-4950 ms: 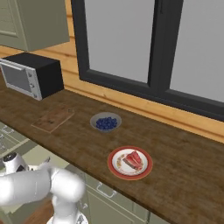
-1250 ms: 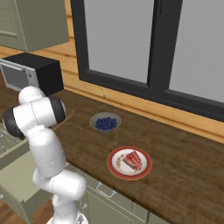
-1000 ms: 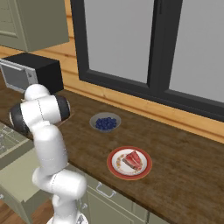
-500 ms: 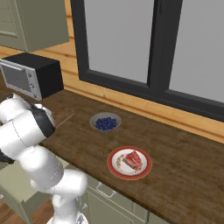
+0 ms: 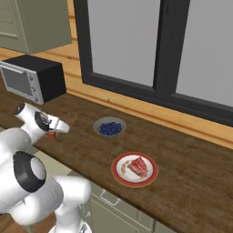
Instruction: Pick up the knife from the drawer and place it on the cutting board. Then place the meat from the plate to the cutting board.
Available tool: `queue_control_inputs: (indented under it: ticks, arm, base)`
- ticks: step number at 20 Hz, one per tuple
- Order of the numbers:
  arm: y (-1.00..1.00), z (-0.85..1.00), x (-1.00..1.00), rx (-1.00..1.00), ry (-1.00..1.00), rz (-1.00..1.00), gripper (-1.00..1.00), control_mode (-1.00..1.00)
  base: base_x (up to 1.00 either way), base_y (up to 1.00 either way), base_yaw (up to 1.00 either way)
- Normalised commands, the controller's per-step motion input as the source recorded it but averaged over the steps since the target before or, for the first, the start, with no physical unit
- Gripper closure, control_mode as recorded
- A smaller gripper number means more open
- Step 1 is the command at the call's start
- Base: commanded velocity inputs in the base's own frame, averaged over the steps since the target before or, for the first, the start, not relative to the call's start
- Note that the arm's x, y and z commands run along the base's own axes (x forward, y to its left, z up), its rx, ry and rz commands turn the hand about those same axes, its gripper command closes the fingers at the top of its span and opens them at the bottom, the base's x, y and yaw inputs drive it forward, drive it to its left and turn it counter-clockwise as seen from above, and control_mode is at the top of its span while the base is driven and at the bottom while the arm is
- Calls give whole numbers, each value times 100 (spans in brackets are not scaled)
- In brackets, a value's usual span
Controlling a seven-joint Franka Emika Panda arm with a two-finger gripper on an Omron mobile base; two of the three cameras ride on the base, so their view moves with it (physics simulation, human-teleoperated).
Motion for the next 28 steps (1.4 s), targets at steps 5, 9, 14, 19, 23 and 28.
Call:
queue_control_inputs:
  ticks: [5,9,14,19,23,28]
  arm:
    - [-100,39,-18,10,12,-30,-100,-100]
    - [-100,17,-21,7,5,-14,-100,-100]
    - [-98,0,-58,2,2,8,-100,-100]
    - [-97,0,-44,0,4,24,-100,-100]
    - [-94,0,-51,0,4,27,-100,-100]
    - [-98,0,-61,0,1,16,-100,-100]
  base:
    - [0,0,0]
    - [0,0,0]
    - [0,0,0]
    - [0,0,0]
    - [0,0,0]
    - [0,0,0]
